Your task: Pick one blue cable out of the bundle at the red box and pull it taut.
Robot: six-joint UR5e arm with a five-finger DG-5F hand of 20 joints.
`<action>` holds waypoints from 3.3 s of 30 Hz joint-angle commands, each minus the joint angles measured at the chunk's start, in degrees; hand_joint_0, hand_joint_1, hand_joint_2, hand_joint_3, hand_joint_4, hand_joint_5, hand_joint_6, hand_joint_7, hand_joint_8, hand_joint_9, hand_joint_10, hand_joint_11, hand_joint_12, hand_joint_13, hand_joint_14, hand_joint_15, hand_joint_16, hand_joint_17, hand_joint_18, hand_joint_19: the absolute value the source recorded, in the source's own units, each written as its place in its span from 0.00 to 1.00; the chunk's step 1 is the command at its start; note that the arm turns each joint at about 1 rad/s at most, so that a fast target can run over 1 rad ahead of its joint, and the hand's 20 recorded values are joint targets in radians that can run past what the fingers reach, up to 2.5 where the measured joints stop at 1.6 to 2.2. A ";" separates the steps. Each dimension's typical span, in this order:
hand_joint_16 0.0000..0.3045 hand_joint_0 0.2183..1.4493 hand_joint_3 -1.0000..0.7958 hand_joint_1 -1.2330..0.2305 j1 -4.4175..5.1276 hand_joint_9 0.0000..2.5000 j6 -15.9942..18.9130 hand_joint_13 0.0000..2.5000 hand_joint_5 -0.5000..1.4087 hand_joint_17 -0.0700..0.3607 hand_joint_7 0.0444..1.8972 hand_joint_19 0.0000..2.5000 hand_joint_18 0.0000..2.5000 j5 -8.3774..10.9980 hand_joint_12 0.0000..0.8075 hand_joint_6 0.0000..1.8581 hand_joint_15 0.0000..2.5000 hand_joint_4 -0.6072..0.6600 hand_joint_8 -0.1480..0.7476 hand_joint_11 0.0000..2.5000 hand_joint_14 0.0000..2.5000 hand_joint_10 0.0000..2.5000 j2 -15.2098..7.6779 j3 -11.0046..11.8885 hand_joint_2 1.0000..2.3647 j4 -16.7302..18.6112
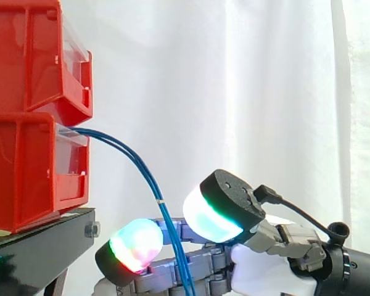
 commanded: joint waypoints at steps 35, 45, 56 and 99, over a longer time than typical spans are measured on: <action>0.16 0.33 0.36 0.34 -0.55 0.23 -0.06 0.12 0.18 0.41 0.49 0.04 0.08 -1.45 0.43 0.40 0.03 0.65 0.53 0.08 0.00 0.00 0.00 2.77 0.01 -3.07; 0.16 0.33 0.42 0.34 -0.82 0.23 -0.06 0.12 0.16 0.41 0.46 0.04 0.08 -2.77 0.43 0.46 0.04 0.64 0.53 0.10 0.00 0.00 0.18 2.95 0.01 -3.15; 0.16 0.29 0.31 0.34 -1.17 0.23 -0.15 0.12 0.16 0.41 0.43 0.05 0.08 -2.77 0.44 0.47 0.04 0.66 0.54 0.10 0.00 0.00 0.88 3.04 0.00 -3.77; 0.17 0.33 0.51 0.31 -1.87 0.27 -0.94 0.15 0.17 0.43 0.47 0.05 0.13 -3.56 0.46 0.48 0.05 0.59 0.57 0.13 0.00 0.00 0.88 3.48 0.01 -5.18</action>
